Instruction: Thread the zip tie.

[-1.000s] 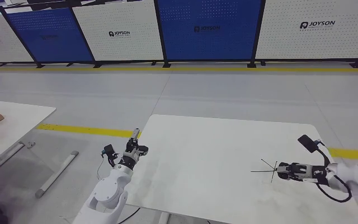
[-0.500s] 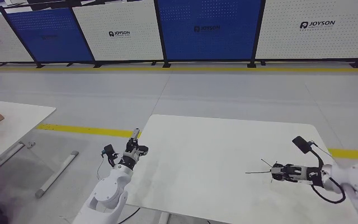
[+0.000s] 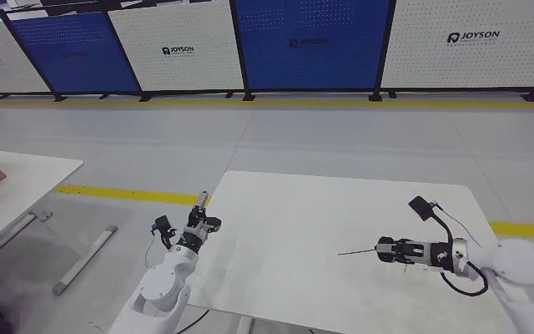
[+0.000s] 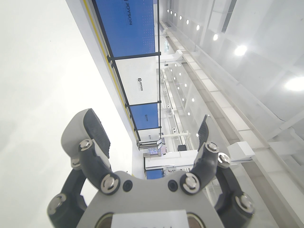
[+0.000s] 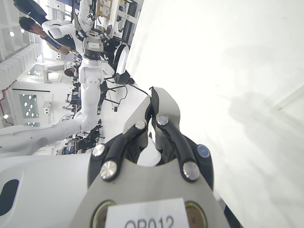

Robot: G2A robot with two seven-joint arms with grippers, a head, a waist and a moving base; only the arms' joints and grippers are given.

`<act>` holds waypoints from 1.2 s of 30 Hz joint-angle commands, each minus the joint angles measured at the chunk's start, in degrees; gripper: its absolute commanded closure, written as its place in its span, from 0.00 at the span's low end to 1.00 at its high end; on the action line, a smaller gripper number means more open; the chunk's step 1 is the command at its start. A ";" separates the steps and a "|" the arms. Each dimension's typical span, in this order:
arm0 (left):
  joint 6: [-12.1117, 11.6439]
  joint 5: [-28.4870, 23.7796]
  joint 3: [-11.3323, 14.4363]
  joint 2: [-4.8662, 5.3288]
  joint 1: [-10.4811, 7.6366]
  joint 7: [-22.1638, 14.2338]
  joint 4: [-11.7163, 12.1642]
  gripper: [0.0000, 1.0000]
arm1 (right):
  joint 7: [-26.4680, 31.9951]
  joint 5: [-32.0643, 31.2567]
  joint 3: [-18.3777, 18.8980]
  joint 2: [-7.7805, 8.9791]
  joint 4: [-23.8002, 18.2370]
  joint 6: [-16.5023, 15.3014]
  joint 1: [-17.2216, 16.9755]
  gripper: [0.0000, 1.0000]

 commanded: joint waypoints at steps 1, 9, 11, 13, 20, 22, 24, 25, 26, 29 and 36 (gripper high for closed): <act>0.00 0.00 0.00 0.00 0.00 0.00 0.00 0.00 | 0.00 0.01 -0.01 0.00 0.00 0.00 0.00 1.00; 0.00 0.00 0.00 0.00 0.00 0.00 0.00 0.00 | -1.77 0.64 0.28 -0.11 -0.27 -1.56 -0.27 1.00; 0.00 0.00 0.00 0.00 0.00 0.00 0.00 0.00 | -2.62 2.05 0.84 -0.25 -0.13 -5.98 -0.27 1.00; 0.00 0.00 0.00 0.00 0.00 0.00 0.00 0.00 | -3.28 3.40 1.23 -0.43 0.17 -9.64 0.16 1.00; 0.00 0.00 0.00 0.00 0.00 0.00 0.00 0.00 | -5.41 -1.94 -3.72 -1.98 1.46 -13.10 5.17 1.00; 0.00 0.00 0.00 0.00 0.00 0.00 0.00 0.00 | -5.42 -2.85 -6.67 -2.92 3.30 -13.89 7.48 1.00; 0.00 0.00 0.00 0.00 0.00 0.00 0.00 0.00 | -5.03 -2.33 -9.05 -3.85 5.76 -14.14 9.78 1.00; 0.00 0.00 0.00 0.00 0.00 0.00 0.00 0.00 | -5.03 -2.33 -9.05 -3.85 5.76 -14.14 9.78 1.00; 0.00 0.00 0.00 0.00 0.00 0.00 0.00 0.00 | -5.03 -2.33 -9.05 -3.85 5.76 -14.14 9.78 1.00; 0.00 0.00 0.00 0.00 0.00 0.00 0.00 0.00 | -5.03 -2.33 -9.05 -3.85 5.76 -14.14 9.78 1.00; 0.00 0.00 0.00 0.00 0.00 0.00 0.00 0.00 | -5.03 -2.33 -9.05 -3.85 5.76 -14.14 9.78 1.00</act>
